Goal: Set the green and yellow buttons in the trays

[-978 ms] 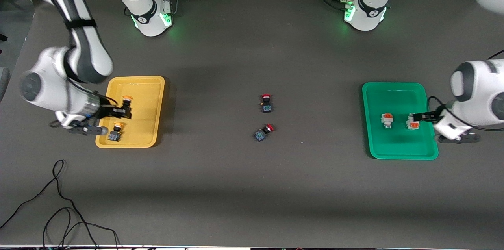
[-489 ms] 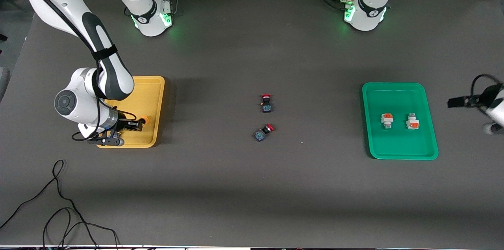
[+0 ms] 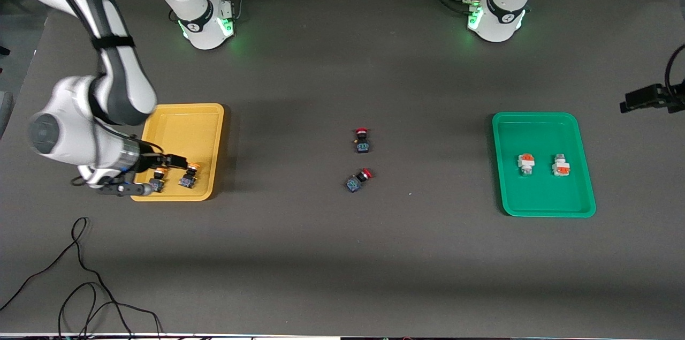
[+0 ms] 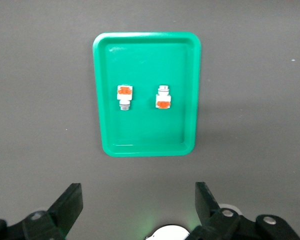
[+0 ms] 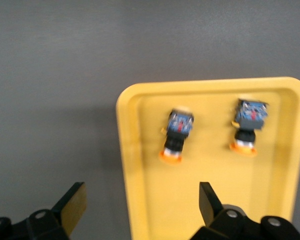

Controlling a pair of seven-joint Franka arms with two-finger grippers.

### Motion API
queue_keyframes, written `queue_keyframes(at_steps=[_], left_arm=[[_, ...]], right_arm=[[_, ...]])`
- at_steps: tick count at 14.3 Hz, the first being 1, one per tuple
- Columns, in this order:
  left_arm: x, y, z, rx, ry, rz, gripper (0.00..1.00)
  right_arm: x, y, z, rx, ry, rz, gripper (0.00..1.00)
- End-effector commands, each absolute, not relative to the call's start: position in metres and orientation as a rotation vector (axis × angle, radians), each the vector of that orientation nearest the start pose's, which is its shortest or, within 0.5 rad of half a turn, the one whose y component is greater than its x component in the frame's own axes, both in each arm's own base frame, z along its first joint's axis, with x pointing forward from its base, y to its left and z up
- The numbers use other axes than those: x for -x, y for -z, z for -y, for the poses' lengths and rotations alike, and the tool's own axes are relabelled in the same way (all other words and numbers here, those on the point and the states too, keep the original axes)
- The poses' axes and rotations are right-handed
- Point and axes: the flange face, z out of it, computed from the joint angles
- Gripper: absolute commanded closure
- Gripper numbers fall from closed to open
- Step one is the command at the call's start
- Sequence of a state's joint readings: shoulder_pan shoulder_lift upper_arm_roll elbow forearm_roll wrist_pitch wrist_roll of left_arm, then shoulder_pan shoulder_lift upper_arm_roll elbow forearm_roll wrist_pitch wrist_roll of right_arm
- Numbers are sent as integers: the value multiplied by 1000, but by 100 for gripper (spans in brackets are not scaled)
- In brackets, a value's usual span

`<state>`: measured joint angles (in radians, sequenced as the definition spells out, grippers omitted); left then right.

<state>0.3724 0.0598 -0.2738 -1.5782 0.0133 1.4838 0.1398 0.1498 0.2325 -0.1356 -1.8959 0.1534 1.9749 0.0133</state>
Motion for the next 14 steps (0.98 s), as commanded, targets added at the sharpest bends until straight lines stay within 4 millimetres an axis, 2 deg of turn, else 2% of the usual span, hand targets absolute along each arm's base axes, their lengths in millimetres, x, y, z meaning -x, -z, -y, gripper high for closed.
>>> queue_keyframes(at_steps=[1, 2, 4, 7, 11, 14], left_arm=[[-547, -591, -24, 3148, -228, -119, 0], [-545, -596, -15, 3144, -207, -104, 0], [-545, -601, 5, 3151, -186, -59, 0], [-544, -606, 24, 3150, -163, -54, 0], [-542, -611, 26, 3168, -140, -52, 0], [-542, -611, 24, 3169, -140, -48, 0]], right_arm=[[-605, -453, -34, 3006, -278, -136, 0], [-606, -482, -44, 3004, -288, -99, 0], [-605, -539, -45, 3031, -289, -66, 0], [-590, -589, -40, 3030, -243, -61, 0], [-565, -600, -35, 3074, -224, -86, 0], [-534, -592, -32, 3062, -149, -92, 0]])
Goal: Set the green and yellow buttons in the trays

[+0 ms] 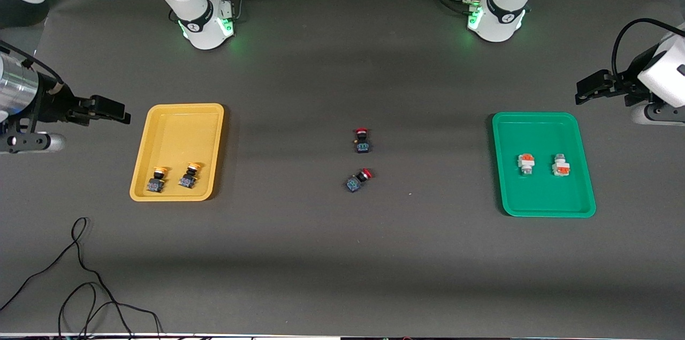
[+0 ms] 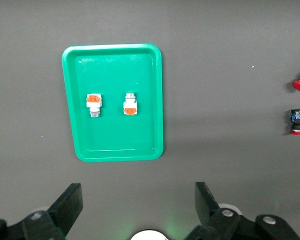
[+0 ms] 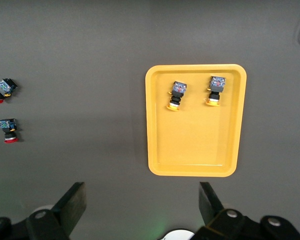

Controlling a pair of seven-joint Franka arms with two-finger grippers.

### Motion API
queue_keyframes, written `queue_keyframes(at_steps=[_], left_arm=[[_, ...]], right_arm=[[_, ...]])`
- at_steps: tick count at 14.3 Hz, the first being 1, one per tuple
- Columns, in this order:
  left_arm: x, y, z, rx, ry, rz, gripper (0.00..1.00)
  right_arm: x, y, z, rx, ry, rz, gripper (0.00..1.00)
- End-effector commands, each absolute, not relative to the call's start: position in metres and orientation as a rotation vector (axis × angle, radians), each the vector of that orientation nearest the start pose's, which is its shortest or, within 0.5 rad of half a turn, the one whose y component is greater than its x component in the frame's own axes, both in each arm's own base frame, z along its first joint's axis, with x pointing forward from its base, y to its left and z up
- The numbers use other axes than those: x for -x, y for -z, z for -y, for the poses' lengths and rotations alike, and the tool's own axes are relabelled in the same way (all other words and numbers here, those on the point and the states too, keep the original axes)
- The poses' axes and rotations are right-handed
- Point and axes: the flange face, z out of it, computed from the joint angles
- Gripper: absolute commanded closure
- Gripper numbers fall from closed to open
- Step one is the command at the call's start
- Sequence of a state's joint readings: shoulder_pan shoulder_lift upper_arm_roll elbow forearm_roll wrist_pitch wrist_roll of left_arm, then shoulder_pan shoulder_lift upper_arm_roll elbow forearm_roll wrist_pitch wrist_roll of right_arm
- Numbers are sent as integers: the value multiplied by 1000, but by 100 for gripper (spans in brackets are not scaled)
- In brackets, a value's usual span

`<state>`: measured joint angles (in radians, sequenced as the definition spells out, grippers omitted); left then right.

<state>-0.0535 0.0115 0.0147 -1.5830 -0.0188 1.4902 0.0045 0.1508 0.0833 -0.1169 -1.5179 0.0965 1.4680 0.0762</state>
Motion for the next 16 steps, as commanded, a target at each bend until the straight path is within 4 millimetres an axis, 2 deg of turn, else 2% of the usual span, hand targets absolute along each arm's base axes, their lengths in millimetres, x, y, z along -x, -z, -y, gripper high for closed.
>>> queue_keyframes(at_steps=[1, 3, 6, 8, 11, 16], left_arm=[[-542, -612, 24, 3169, -137, -45, 0], [-542, -612, 23, 3167, -140, -47, 0], [-542, -610, 28, 3163, -144, -59, 0], [-544, -613, 26, 3157, -127, -57, 0], [-545, -612, 25, 3149, -119, -58, 0], [-545, -610, 24, 3146, -121, -63, 0]], right_arm=[[-532, -590, -32, 3060, -130, -89, 0], [-537, -606, -32, 3061, -84, -68, 0], [-542, -617, -32, 3054, -48, -52, 0], [-541, -617, -30, 3046, -54, 30, 0], [-548, -624, -31, 3034, -31, 17, 0], [-546, -623, -28, 3034, -67, 24, 0]])
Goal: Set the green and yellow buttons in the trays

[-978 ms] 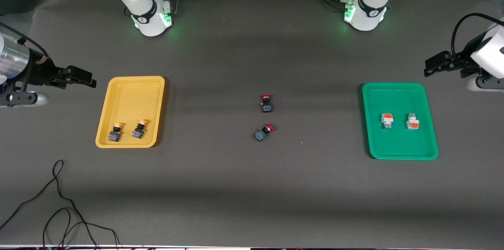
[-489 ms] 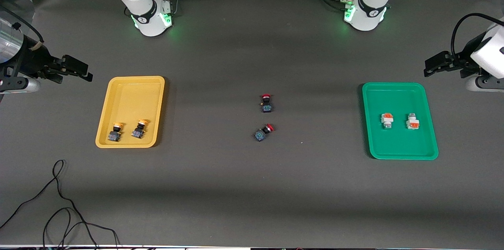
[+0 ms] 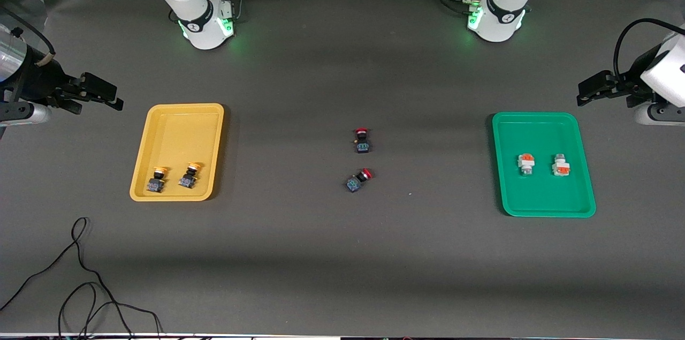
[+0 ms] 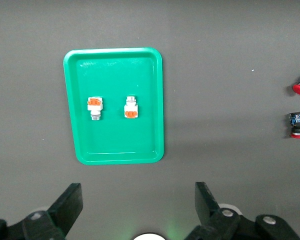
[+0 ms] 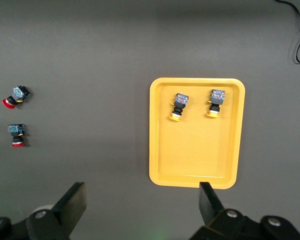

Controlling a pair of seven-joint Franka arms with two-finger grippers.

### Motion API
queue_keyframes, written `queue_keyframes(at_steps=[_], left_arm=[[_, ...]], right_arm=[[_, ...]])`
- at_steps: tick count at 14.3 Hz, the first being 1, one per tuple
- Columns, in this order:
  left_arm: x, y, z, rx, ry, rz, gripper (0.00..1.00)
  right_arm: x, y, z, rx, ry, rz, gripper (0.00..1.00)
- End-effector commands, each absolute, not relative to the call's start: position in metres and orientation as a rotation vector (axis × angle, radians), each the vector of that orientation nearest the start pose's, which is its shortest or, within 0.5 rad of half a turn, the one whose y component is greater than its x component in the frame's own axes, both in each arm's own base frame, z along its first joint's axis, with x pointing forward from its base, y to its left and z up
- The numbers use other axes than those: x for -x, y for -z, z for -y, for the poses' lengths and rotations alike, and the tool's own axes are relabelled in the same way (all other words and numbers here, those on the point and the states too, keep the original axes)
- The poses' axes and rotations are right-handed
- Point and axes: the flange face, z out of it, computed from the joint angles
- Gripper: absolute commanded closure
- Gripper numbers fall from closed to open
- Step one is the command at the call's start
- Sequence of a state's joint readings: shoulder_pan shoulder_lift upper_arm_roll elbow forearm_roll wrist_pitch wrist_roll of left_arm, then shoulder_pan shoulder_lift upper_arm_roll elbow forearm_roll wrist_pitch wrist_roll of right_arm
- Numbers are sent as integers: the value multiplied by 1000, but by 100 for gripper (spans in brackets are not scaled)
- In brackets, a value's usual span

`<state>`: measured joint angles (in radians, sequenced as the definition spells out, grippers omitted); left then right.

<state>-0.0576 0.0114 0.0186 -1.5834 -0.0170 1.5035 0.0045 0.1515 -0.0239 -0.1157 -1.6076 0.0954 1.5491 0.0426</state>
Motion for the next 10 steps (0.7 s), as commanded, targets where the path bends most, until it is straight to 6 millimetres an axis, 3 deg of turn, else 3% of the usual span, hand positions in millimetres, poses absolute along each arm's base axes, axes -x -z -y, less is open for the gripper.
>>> queue_keyframes(at_steps=[1, 10], left_arm=[[-545, -610, 24, 3146, -121, -63, 0], [-547, -610, 25, 3146, -121, -58, 0]], right_arm=[[-546, -623, -28, 3034, -65, 24, 0], [-544, -623, -27, 3034, -74, 25, 0]])
